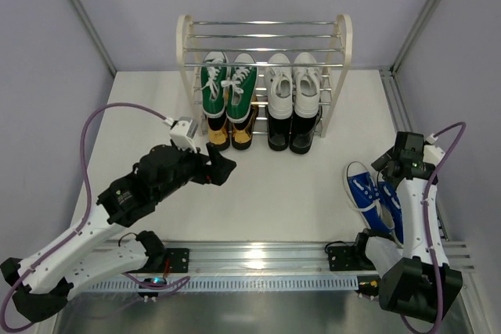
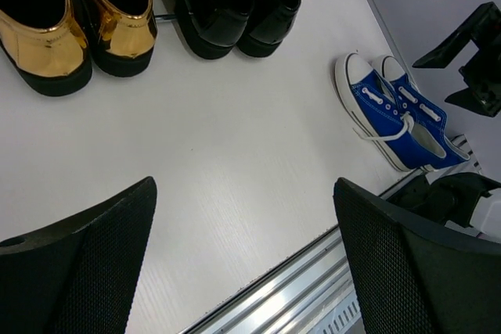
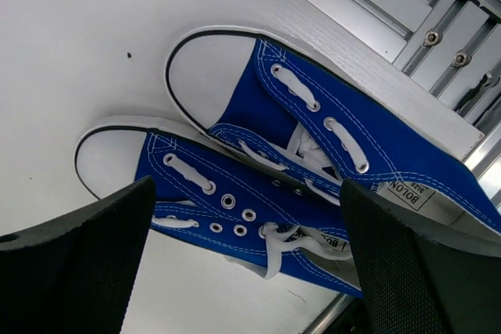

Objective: Place and organize the shoes onto the shoe shelf

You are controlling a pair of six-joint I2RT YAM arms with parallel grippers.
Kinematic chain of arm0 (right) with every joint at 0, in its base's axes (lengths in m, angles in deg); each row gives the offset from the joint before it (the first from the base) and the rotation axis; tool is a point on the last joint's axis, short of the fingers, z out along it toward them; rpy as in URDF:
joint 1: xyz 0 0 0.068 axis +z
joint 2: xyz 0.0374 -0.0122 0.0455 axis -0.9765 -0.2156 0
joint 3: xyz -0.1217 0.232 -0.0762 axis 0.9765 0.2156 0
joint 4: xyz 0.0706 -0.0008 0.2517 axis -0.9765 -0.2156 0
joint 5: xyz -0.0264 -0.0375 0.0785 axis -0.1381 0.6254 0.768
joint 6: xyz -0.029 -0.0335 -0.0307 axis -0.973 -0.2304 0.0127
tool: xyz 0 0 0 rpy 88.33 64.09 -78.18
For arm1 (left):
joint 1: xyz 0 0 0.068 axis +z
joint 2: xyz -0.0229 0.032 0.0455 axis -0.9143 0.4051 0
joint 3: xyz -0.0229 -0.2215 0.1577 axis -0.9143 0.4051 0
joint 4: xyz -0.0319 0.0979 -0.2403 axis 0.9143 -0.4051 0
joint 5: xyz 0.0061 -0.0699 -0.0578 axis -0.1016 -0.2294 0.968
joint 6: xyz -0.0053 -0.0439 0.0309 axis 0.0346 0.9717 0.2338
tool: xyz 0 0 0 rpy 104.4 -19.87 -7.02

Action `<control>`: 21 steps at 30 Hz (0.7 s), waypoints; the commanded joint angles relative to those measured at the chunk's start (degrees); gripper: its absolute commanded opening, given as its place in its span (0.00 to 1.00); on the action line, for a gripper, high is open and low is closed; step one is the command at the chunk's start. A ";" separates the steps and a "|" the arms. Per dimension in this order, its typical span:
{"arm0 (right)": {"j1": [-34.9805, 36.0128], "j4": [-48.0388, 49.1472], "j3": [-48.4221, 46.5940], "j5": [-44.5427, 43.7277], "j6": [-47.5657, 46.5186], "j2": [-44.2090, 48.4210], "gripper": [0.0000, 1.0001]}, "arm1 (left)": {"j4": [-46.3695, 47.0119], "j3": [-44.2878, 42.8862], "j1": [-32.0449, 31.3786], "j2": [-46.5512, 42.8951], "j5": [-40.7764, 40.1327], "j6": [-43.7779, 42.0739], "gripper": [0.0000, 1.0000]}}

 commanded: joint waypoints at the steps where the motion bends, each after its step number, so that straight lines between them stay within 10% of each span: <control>1: -1.04 2.29 2.57 2.13 1.38 -0.99 1.00 | 0.41 1.31 -0.23 -0.57 2.31 0.81 0.92; 21: -2.36 14.43 12.34 7.06 5.34 -9.18 1.00 | 0.67 5.27 -0.14 -1.01 1.96 2.83 0.91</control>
